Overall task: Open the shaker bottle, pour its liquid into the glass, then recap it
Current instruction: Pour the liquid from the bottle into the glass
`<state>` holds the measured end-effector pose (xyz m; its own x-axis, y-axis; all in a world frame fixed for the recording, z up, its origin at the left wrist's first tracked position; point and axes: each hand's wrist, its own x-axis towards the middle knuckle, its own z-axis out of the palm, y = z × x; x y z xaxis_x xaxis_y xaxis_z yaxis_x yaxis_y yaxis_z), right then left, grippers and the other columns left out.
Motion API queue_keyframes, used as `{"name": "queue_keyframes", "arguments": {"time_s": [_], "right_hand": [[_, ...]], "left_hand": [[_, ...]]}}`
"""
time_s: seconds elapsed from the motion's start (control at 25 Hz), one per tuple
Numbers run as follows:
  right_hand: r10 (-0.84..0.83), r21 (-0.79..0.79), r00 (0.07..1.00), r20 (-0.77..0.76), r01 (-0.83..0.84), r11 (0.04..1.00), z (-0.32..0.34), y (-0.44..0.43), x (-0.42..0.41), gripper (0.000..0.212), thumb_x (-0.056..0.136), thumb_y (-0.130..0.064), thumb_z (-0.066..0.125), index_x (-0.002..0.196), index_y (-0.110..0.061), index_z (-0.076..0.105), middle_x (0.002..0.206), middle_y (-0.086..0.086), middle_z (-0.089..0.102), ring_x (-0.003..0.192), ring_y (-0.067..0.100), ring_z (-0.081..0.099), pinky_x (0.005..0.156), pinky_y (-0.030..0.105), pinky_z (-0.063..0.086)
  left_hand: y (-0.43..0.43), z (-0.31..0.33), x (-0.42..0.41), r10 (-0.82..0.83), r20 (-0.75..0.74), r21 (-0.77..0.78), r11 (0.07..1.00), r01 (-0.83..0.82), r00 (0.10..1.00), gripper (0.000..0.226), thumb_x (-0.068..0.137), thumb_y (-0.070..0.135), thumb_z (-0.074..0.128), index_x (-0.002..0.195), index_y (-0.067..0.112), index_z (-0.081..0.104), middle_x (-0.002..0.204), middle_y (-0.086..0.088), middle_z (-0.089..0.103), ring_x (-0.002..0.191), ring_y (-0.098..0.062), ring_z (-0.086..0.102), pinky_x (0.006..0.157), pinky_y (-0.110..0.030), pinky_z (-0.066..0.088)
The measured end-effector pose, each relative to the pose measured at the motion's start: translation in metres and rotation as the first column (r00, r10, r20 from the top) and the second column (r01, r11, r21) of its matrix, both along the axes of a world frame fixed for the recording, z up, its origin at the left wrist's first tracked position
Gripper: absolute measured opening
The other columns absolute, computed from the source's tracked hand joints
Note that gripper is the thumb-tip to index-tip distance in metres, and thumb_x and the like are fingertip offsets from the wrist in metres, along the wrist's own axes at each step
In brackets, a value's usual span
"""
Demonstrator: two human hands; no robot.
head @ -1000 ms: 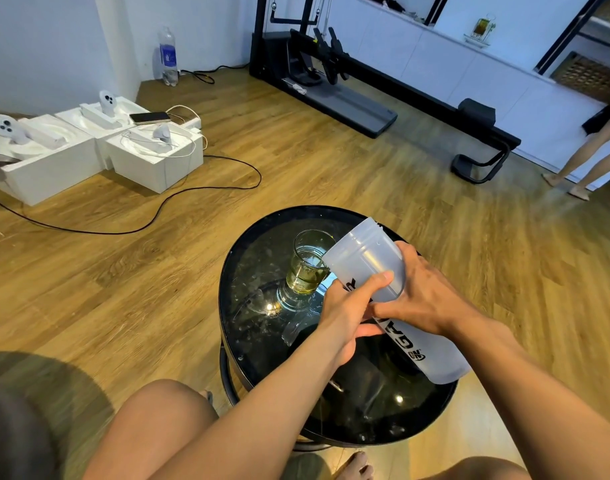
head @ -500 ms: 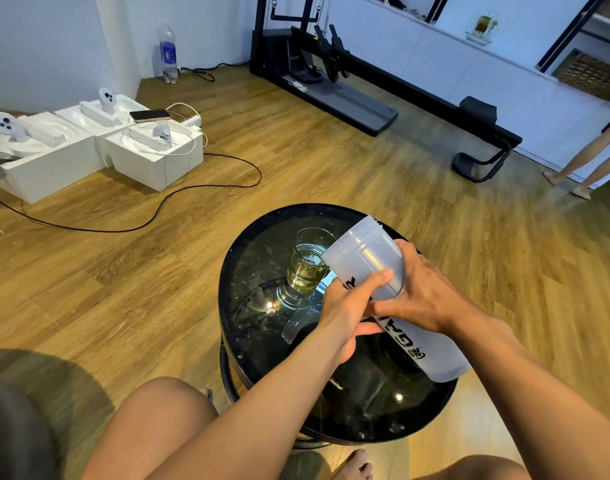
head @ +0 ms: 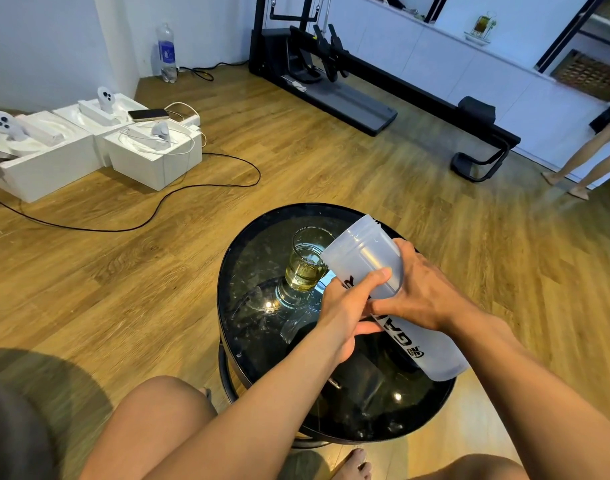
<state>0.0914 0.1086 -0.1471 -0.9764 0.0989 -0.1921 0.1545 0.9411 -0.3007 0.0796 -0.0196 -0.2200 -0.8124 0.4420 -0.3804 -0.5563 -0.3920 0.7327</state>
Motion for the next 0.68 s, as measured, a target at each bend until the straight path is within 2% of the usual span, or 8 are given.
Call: {"name": "queue_keyframes", "arguments": {"time_s": [0.68], "right_hand": [[-0.001, 0.014, 1.0, 0.016, 0.001, 1.0, 0.0028, -0.0022, -0.0015, 0.113, 0.041, -0.07, 0.068, 0.138, -0.032, 0.024, 0.115, 0.006, 0.054, 0.1, 0.029, 0.058, 0.085, 0.049, 0.053]], "left_hand": [[-0.0023, 0.007, 0.0024, -0.004, 0.031, 0.02, 1.0, 0.003, 1.0, 0.045, 0.079, 0.027, 0.078, 0.119, 0.017, 0.06, 0.11, -0.013, 0.074, 0.096, -0.03, 0.073, 0.083, -0.057, 0.058]]}}
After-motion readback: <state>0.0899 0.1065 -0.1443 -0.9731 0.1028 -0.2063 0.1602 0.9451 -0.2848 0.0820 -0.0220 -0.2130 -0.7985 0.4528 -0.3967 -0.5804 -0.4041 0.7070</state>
